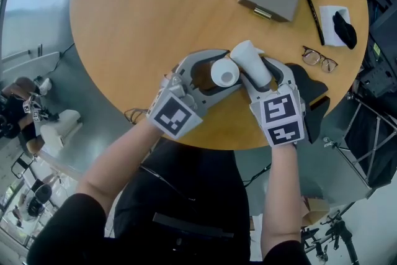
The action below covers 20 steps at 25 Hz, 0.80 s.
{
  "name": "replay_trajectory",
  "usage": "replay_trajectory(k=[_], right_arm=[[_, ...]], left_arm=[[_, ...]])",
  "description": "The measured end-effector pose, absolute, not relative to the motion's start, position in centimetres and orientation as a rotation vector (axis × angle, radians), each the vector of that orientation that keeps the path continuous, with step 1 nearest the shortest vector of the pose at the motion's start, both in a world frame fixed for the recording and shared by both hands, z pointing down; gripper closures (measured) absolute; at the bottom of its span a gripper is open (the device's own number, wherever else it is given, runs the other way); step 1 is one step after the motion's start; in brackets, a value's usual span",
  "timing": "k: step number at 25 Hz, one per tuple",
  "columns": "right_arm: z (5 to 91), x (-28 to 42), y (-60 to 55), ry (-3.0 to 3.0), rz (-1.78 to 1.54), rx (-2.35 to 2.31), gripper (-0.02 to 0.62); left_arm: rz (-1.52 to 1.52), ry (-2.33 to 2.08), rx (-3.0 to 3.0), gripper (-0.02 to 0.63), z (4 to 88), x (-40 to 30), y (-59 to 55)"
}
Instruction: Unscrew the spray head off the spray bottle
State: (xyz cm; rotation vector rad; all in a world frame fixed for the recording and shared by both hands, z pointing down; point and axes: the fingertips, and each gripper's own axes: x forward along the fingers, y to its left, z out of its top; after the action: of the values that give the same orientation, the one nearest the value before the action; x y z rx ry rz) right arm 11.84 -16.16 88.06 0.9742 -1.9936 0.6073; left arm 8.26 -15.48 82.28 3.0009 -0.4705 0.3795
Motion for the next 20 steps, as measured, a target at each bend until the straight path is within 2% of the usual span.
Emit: replay_trajectory(k=[20], right_arm=[[83.2,12.3,-15.3,-1.958,0.555,0.98,0.318]], left_arm=[[0.415,-0.515,2.954,0.281,79.2,6.0,-15.2]])
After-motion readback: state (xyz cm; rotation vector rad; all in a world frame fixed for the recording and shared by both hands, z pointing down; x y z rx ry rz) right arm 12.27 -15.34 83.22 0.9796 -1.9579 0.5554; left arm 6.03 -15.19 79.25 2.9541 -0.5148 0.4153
